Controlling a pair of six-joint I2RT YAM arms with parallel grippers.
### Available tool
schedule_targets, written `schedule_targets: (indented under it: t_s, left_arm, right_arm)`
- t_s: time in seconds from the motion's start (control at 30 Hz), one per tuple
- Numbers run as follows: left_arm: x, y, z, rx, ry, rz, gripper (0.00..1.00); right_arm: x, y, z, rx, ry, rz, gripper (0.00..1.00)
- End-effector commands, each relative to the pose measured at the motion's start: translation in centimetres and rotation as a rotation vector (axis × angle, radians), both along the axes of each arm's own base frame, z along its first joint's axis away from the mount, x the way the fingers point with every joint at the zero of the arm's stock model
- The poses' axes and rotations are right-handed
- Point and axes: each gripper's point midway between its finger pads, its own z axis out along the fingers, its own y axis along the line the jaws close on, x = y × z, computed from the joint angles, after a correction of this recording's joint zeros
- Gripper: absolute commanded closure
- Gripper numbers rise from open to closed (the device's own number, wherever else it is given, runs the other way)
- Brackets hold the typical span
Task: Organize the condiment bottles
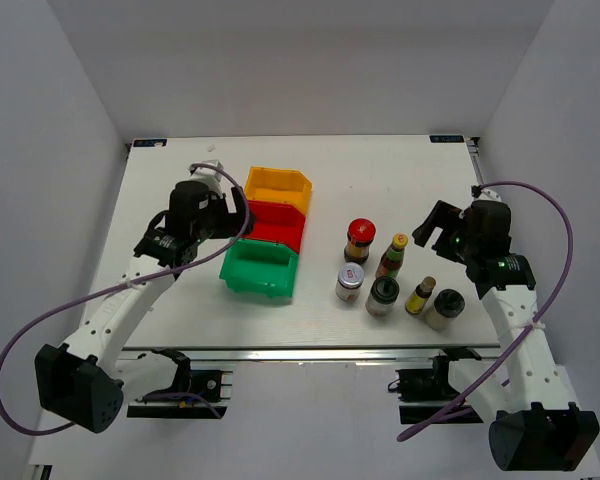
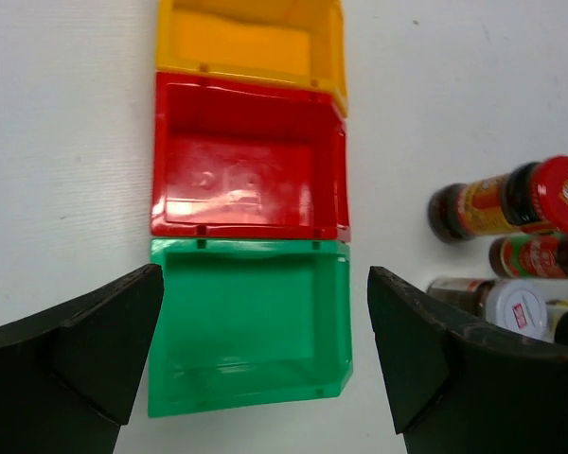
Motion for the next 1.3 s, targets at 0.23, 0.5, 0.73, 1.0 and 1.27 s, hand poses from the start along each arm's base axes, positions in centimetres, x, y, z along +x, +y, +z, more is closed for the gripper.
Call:
schedule_targets:
  t_s: [0.23,0.5,0.73,1.0,1.27]
  left_arm:
    - [-1.9,-12.8,1.7,0.034,-0.1,-0.482,0.02]
    - [-0.6,-21.7,-0.4,0.13,-0.071,-0.709,0.02]
    - [-0.8,-27.5,-3.1,0.292,-0.058,-0.847,0.02]
    - [2.2,-30.1,-5.9,0.35,0.017,-0.804,0.02]
    - [3.0,-30.3,-7.6,0.382,0.042,-0.779,0.02]
  right_arm:
    - [0.3,-1.1,1.4,-0.035,-0.066,-0.05,0.11]
    - [-0.4,-2.0,0.9,-0.064,-0.052,-0.085,0.11]
    - [-0.5,-2.2,0.5,-0.072,-0.034,-0.096,0.11]
    - [-0.7,-2.2,0.5,-0.074,-0.034,-0.093,0.11]
    - [-0.7,-2.4,0.6,-0.079,-0.041,-0.099,0.11]
